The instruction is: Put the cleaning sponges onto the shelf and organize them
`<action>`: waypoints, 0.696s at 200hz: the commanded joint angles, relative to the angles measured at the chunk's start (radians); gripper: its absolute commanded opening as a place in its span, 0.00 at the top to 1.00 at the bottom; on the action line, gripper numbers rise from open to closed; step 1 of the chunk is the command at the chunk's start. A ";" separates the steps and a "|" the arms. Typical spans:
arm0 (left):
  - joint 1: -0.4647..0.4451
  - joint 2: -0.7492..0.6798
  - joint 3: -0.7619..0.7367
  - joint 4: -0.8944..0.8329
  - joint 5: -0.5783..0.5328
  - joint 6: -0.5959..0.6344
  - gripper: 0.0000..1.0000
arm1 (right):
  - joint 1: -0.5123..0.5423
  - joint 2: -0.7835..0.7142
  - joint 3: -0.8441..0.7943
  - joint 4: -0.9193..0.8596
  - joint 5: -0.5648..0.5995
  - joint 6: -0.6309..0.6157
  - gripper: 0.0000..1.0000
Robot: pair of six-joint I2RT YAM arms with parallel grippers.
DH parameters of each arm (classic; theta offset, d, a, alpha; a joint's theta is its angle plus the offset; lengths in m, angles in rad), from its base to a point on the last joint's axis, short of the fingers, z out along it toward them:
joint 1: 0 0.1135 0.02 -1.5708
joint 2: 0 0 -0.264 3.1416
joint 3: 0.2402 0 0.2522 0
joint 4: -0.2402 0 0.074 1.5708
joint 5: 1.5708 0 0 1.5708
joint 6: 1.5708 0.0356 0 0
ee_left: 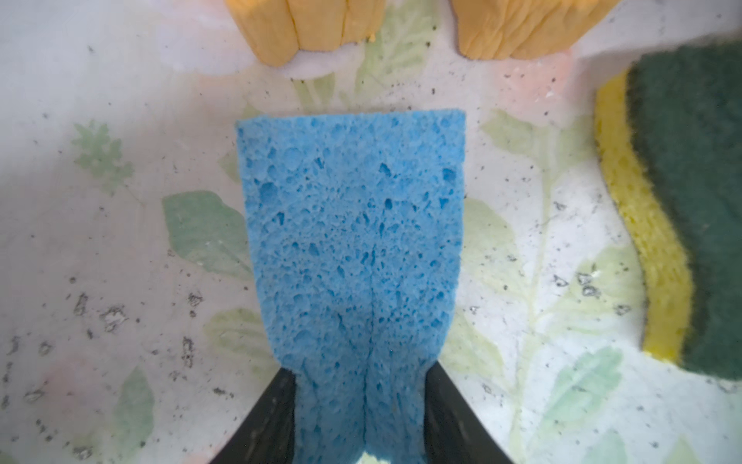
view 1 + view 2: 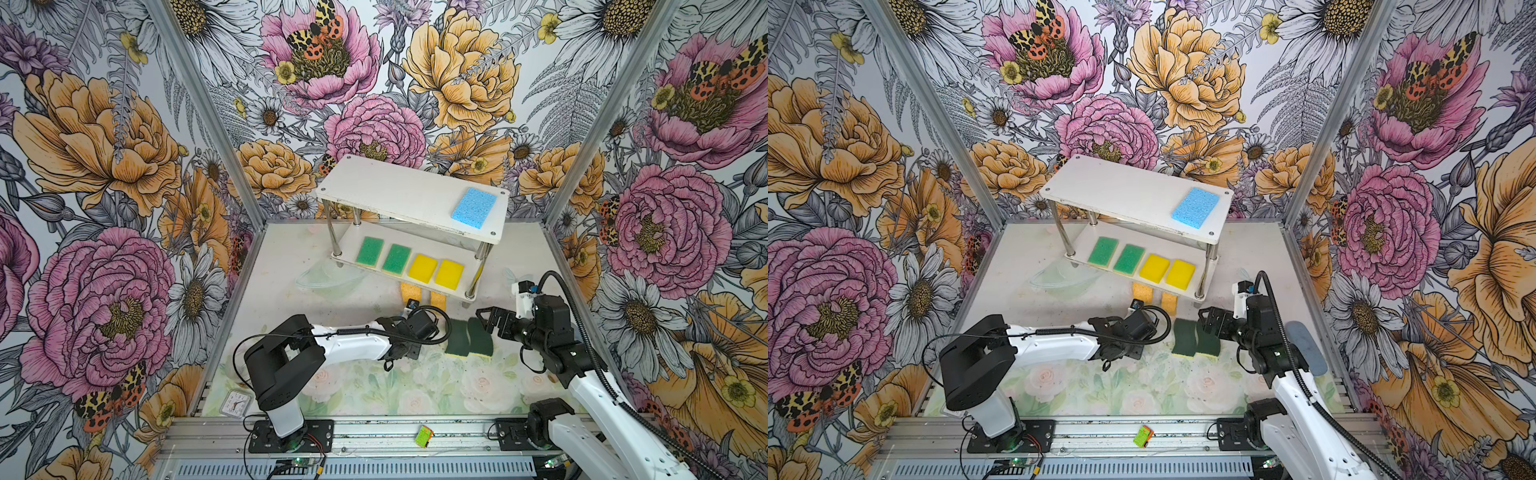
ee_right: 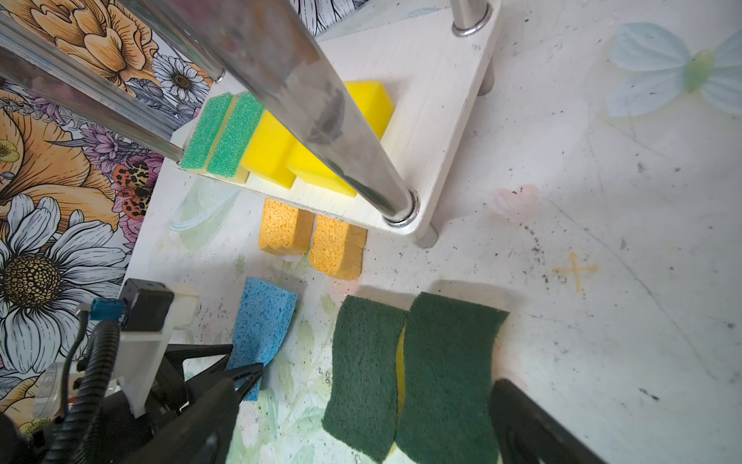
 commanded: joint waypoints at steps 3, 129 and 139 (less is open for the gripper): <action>-0.003 -0.040 0.009 -0.015 -0.039 0.011 0.53 | 0.005 0.002 0.008 0.005 0.016 -0.003 0.00; 0.003 -0.042 0.010 -0.040 -0.042 0.028 0.53 | 0.006 0.007 0.011 0.005 0.015 -0.005 0.00; 0.003 -0.037 0.009 -0.038 -0.042 0.026 0.53 | 0.005 0.007 0.011 0.005 0.014 -0.005 0.00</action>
